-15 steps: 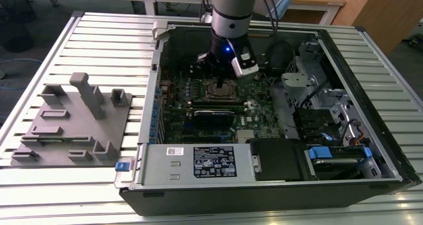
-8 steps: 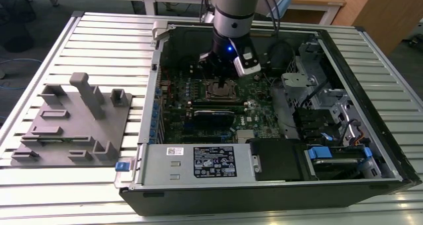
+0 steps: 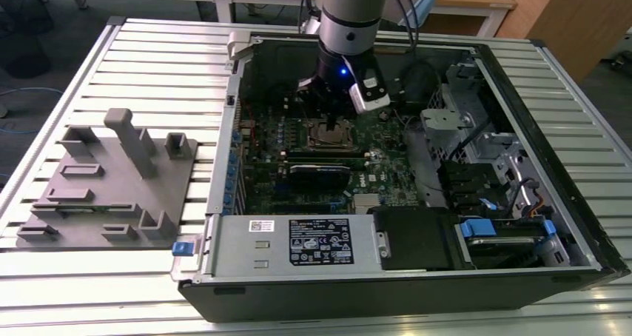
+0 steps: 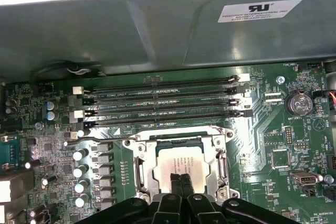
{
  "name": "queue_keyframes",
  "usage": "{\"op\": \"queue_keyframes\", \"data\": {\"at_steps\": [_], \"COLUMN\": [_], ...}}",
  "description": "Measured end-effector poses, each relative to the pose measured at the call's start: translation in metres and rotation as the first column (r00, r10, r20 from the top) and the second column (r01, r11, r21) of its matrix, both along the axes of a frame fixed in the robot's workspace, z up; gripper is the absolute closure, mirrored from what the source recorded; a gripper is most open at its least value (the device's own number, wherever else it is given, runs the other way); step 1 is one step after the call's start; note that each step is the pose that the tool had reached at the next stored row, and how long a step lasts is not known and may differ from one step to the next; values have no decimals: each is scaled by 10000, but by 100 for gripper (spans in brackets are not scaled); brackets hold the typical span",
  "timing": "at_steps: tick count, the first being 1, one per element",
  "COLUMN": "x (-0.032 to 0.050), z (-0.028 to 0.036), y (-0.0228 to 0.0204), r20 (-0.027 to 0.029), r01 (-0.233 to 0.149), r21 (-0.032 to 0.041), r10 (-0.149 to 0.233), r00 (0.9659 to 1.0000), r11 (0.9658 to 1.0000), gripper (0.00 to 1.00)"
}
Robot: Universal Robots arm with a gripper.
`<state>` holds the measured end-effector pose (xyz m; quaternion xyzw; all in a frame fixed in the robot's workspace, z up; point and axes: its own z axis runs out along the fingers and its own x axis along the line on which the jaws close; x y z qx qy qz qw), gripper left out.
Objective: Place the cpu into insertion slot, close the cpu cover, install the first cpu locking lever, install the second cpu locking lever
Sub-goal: 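Close the cpu cover, then install the first cpu locking lever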
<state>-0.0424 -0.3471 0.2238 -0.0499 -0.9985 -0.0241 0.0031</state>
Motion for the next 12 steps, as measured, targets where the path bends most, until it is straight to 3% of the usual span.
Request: {"op": "queue_keyframes", "data": {"at_steps": [12], "x": [52], "z": [4], "y": [0], "r20": [2], "r01": [0], "r21": [4], "r10": [0], "r00": [10000], "r11": [10000], "gripper": [89]}}
